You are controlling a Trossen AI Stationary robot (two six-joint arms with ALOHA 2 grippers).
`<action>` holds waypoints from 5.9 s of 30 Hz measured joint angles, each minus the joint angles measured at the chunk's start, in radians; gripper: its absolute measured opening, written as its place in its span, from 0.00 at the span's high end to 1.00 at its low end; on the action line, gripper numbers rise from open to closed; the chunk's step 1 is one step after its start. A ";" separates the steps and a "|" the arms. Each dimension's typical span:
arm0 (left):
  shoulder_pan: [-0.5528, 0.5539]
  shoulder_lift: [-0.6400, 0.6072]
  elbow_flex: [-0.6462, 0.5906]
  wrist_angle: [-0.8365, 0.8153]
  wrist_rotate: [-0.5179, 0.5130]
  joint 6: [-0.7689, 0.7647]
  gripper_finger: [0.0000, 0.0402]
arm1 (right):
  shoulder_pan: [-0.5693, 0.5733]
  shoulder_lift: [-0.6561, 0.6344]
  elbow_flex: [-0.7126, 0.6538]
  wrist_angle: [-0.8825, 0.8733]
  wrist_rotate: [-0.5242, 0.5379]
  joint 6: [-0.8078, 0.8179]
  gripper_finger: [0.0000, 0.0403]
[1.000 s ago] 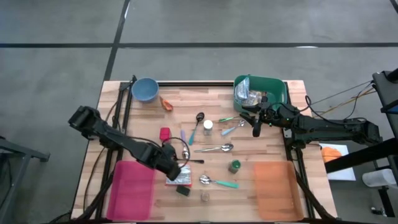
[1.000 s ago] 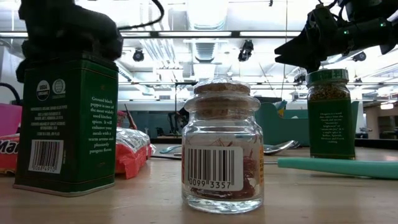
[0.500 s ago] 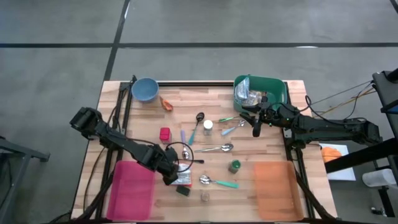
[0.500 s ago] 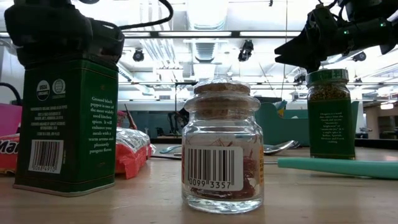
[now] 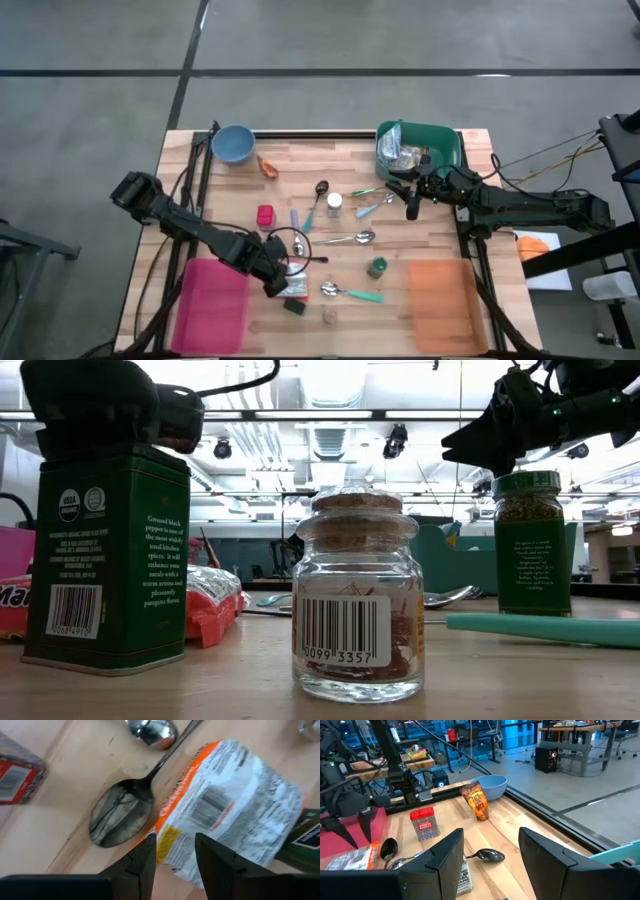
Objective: Pick & Place Food Item
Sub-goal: Put the orange noodle pack into the green bin
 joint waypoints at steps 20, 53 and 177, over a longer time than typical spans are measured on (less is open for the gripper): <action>-0.019 -0.001 0.000 0.006 -0.019 0.019 0.53 | 0.000 0.000 0.000 0.000 0.000 0.001 0.54; -0.034 -0.002 0.000 0.024 0.007 -0.005 0.08 | 0.000 0.000 0.000 0.000 0.000 -0.001 0.54; 0.089 -0.227 -0.576 0.785 0.255 -0.072 0.48 | 0.000 0.000 0.000 0.000 0.000 -0.001 0.54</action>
